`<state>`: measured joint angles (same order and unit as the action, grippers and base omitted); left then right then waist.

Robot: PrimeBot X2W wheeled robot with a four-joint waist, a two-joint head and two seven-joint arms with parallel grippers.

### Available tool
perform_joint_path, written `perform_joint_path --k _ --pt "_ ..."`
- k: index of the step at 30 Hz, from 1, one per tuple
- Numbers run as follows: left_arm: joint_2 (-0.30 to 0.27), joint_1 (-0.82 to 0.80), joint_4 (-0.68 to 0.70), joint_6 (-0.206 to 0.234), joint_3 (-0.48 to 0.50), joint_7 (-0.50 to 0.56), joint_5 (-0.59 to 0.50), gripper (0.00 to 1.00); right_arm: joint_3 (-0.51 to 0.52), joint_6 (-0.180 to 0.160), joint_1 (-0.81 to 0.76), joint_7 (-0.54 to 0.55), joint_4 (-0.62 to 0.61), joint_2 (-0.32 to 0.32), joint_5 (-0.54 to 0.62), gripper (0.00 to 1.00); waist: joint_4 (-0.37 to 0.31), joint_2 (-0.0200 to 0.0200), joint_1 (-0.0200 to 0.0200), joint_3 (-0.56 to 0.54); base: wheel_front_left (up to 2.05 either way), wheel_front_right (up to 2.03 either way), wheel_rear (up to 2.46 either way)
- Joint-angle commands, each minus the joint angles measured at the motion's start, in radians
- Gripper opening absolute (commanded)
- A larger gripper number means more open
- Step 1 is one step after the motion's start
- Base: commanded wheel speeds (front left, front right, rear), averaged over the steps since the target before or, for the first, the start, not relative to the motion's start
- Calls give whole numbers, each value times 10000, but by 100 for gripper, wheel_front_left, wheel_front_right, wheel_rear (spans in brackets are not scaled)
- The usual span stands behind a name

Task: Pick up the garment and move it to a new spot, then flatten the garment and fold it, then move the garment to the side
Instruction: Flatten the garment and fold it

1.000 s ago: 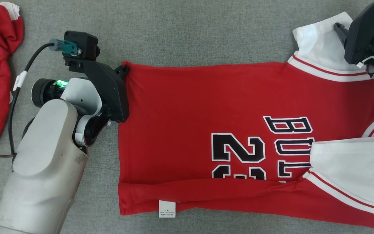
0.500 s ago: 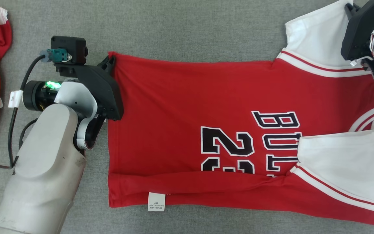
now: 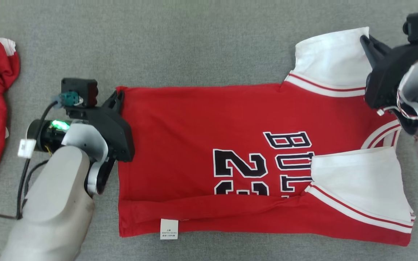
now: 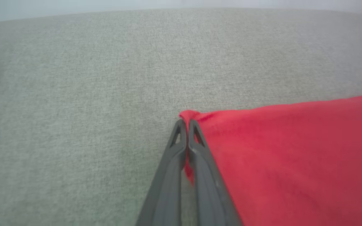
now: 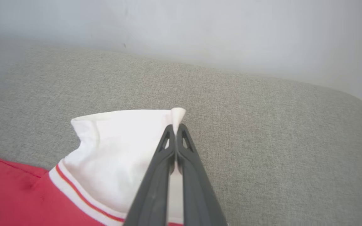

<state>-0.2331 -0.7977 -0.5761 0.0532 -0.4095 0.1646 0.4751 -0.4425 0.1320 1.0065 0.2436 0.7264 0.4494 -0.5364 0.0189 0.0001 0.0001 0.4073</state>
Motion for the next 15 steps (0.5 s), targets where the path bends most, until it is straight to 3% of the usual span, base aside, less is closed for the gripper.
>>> perform_joint_path --k 1,8,15 --pt "-33 361 118 101 17 -325 -112 0 -119 -28 -549 -160 -492 285 -267 0 -133 -1 -1 -400 0 0 0" --pt "-91 1219 537 65 -126 -1039 -131 0 93 -28 -2472 -117 -2310 1119 -883 0 -166 -1 -1 -930 0 0 0" --pt "-265 1808 861 -71 -306 -1763 -307 0 869 -28 -4171 406 -3755 1346 -919 0 -231 -1 -1 -1241 0 0 0"
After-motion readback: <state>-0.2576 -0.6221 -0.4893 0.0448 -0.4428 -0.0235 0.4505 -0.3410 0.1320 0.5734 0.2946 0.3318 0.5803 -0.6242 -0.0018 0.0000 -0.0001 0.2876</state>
